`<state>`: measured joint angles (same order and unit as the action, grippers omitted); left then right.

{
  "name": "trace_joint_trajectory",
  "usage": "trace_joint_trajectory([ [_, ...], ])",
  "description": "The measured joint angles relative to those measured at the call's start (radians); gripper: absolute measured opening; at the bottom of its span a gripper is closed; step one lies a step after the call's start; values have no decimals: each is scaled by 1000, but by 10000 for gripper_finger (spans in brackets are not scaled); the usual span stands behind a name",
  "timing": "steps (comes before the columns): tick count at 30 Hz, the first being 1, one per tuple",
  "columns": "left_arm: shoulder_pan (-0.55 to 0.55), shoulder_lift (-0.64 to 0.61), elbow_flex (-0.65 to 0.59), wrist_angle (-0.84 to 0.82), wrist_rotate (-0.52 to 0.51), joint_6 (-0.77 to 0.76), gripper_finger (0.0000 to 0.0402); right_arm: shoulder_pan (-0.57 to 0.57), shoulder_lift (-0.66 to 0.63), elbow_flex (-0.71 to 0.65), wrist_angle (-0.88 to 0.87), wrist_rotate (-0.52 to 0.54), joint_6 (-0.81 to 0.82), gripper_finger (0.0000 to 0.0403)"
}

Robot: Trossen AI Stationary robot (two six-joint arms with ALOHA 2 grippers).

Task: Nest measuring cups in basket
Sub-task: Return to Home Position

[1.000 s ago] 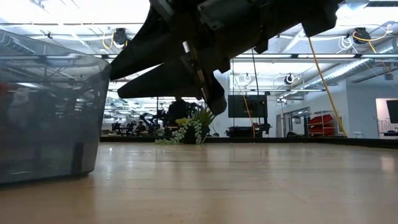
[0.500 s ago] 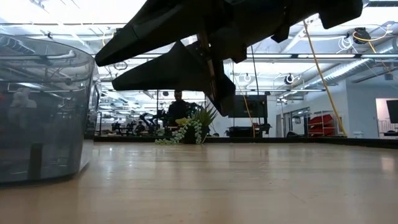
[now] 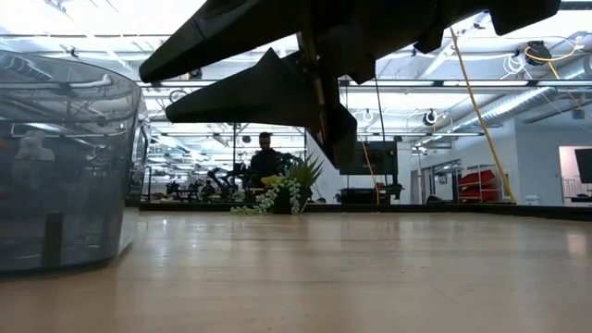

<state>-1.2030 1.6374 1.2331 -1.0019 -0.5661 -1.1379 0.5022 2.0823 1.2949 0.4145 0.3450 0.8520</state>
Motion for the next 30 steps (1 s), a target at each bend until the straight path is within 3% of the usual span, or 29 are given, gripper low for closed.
trace_joint_trajectory([
  [8, -12, -122, 1, -122, -226, -54, 97, -8, 4, 0, 4, 24, -31, 102],
  [13, 0, -165, 1, -238, -351, -127, 97, -27, 55, 0, 92, 19, -105, 89],
  [20, 19, -200, -34, -278, -400, -140, 97, -48, 94, -1, 180, -12, -161, 70],
  [30, 26, -333, -222, -277, -419, -274, 97, -47, 160, 48, 243, -52, -153, 67],
])
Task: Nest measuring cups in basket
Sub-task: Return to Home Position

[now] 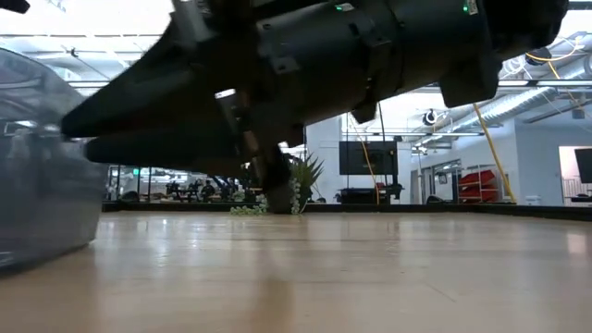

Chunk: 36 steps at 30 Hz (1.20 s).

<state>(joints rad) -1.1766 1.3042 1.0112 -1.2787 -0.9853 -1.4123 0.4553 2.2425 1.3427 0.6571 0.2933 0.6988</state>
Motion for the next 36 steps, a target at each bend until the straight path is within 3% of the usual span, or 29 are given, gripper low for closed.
trace_joint_trajectory([
  [12, 28, -102, -109, 5, -12, -22, 97, -2, 103, 179, -19, -64, -13, 67],
  [26, 95, -110, -136, 5, 17, -19, 97, 2, 114, 243, -85, -39, -60, 67],
  [32, 148, -119, -136, 10, 9, 16, 97, 2, 114, 250, -95, -56, -70, 67],
  [36, 188, -126, -136, 139, 19, 137, 97, 0, 114, 250, -104, -65, -108, 67],
])
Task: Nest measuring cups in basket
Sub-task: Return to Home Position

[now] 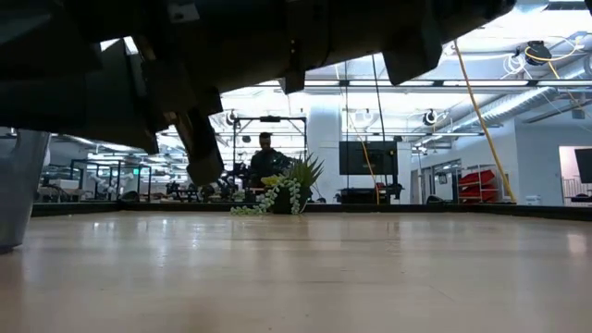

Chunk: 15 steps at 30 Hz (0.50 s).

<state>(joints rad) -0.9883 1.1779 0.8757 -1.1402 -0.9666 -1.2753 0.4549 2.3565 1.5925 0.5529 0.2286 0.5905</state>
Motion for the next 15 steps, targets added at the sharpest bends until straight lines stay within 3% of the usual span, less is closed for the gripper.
trace_joint_trajectory([
  [4, 58, 0, 0, 261, 87, 278, 97, -15, -17, 0, -20, -48, -39, 67],
  [8, 115, 0, 0, 443, 150, 495, 97, -24, -69, 0, -145, -76, -77, 67],
  [12, 197, -1, 0, 463, 165, 561, 97, -22, -165, 0, -409, -71, -122, 67],
  [15, 281, 6, -12, 509, 260, 604, 97, -9, -245, 0, -617, -12, -143, 67],
])
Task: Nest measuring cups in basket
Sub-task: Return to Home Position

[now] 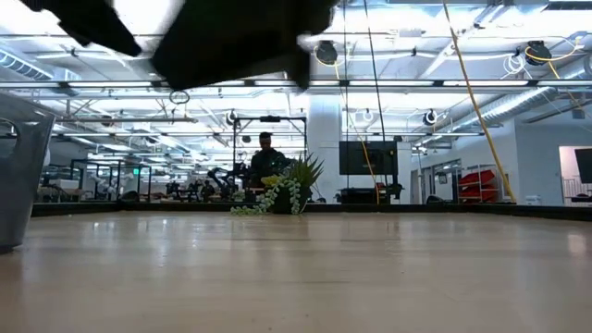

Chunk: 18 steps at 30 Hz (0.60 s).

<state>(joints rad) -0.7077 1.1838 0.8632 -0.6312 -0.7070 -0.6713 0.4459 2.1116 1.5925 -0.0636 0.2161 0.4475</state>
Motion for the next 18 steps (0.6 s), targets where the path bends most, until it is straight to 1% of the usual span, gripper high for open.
trace_joint_trajectory([
  [4, 78, 49, 0, 159, 187, 102, 97, 25, -102, -19, -227, 157, -16, 67],
  [6, 103, 85, 0, 225, 266, 148, 97, 39, -155, -52, -290, 235, -12, 67],
  [8, 122, 124, 7, 238, 317, 166, 97, 54, -209, -94, -321, 305, 2, 67],
  [13, 141, 233, 46, 236, 395, 121, 97, 99, -348, -246, -307, 479, 67, 67],
  [15, 131, 293, 92, 232, 425, 98, 97, 110, -399, -318, -270, 537, 99, 67],
  [18, 103, 391, 198, 162, 430, 94, 97, 115, -473, -441, -180, 578, 144, 67],
])
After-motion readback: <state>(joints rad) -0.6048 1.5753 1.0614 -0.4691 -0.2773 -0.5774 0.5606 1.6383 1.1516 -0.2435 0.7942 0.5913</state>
